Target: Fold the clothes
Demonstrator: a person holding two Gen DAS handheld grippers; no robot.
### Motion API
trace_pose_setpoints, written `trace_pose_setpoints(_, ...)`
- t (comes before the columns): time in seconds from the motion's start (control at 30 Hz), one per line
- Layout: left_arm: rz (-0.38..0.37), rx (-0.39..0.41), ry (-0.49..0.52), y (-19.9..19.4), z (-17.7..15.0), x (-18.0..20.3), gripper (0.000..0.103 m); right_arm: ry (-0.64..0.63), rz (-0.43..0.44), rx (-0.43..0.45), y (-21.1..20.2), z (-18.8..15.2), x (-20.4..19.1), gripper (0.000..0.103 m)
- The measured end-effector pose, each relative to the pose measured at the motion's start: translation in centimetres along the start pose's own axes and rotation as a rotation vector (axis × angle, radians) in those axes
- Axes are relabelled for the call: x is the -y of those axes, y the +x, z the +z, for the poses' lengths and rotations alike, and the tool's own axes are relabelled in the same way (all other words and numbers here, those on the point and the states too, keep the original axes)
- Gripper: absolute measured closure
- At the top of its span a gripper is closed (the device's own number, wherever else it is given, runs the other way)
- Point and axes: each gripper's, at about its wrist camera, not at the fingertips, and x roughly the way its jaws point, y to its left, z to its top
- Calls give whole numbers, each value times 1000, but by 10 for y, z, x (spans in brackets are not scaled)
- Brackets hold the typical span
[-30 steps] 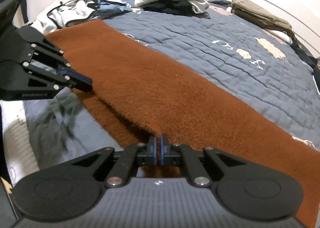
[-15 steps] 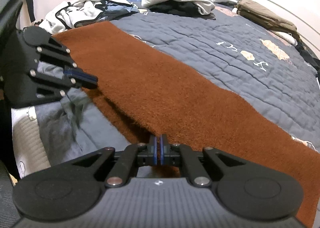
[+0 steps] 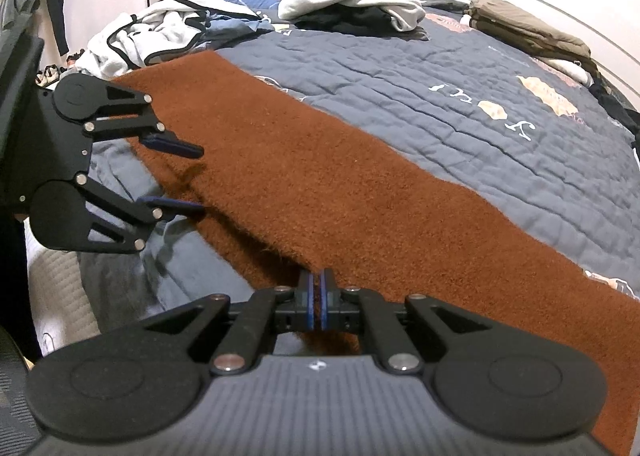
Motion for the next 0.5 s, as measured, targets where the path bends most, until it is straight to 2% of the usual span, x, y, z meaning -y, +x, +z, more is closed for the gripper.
trace_pose_setpoints(0.07, 0, -3, -25, 3, 2, -2, 75, -2, 1, -3, 0, 0, 0, 100)
trace_pose_setpoints(0.13, -11, -7, -46, 5, 2, -4, 89, -5, 2, -6, 0, -1, 0, 100)
trace_pose_setpoints(0.2, -24, -15, -58, 6, 2, -6, 96, -7, 2, -10, 1, -2, -1, 100)
trace_pose_setpoints(0.37, -70, -17, -105, -6, 3, -14, 98, -17, 3, -17, 0, -2, -1, 100)
trace_pose_setpoints(0.5, -94, -8, -91, -19, 1, -16, 99, -30, 11, -27, -3, -3, -2, 100)
